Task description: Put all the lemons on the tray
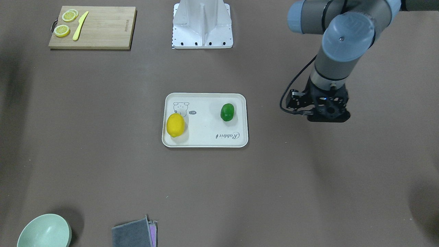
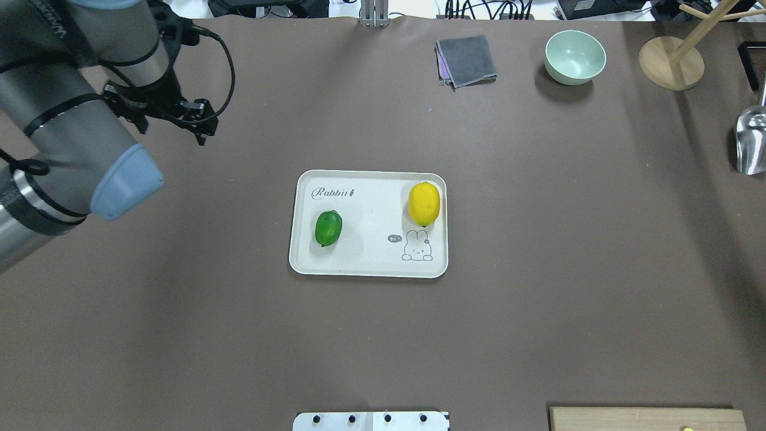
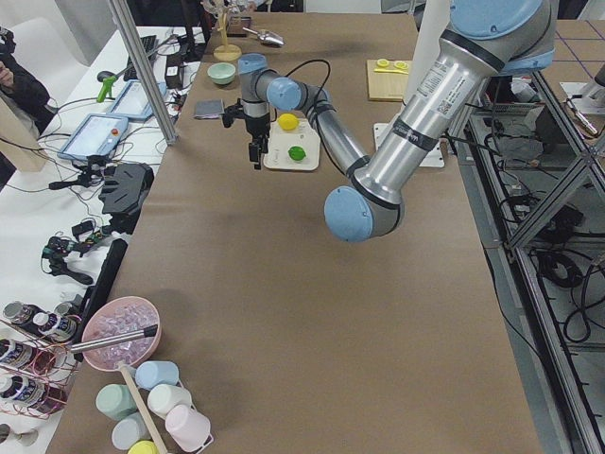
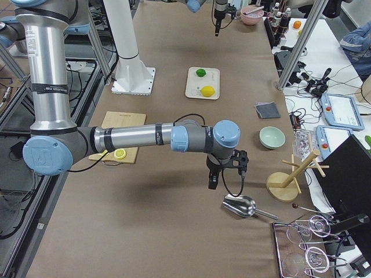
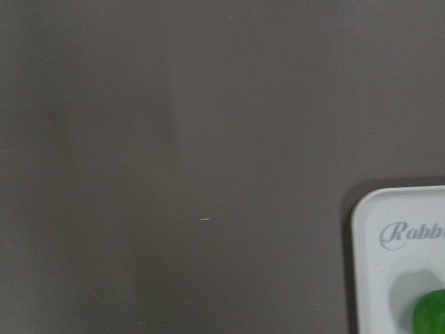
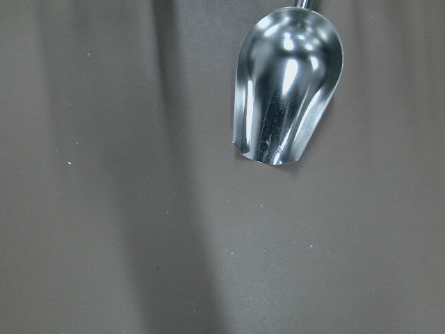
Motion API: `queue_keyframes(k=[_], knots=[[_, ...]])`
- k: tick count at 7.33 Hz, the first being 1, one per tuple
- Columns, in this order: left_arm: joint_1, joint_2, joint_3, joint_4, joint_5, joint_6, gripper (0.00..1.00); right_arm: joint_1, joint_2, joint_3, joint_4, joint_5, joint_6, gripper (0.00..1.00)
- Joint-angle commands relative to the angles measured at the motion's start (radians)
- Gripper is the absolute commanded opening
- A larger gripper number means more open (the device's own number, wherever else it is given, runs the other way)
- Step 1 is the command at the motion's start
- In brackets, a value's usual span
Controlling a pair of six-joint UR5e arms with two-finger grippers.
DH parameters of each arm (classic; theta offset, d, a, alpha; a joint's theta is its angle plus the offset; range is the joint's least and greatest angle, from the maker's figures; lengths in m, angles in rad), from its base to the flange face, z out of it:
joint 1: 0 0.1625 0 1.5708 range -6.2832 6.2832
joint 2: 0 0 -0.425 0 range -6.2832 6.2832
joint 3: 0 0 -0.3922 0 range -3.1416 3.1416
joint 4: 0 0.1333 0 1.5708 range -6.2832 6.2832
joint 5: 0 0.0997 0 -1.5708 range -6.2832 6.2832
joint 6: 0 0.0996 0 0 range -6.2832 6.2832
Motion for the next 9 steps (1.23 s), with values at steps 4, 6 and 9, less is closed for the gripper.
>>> queue_keyframes(k=[4,6,9], knots=[[-0.432,0.419,-0.005,-0.126,-0.141,0.426,0.98,0.020,-0.013,0.001,-0.008,0.004,0.007,1.00],[-0.580,0.593,0.110,-0.391,-0.328,0.554,0.98,0.020,-0.021,0.001,-0.008,0.001,0.006,1.00],[-0.627,0.685,0.137,-0.524,-0.336,0.594,0.98,0.022,-0.039,0.013,-0.007,0.001,0.006,1.00]])
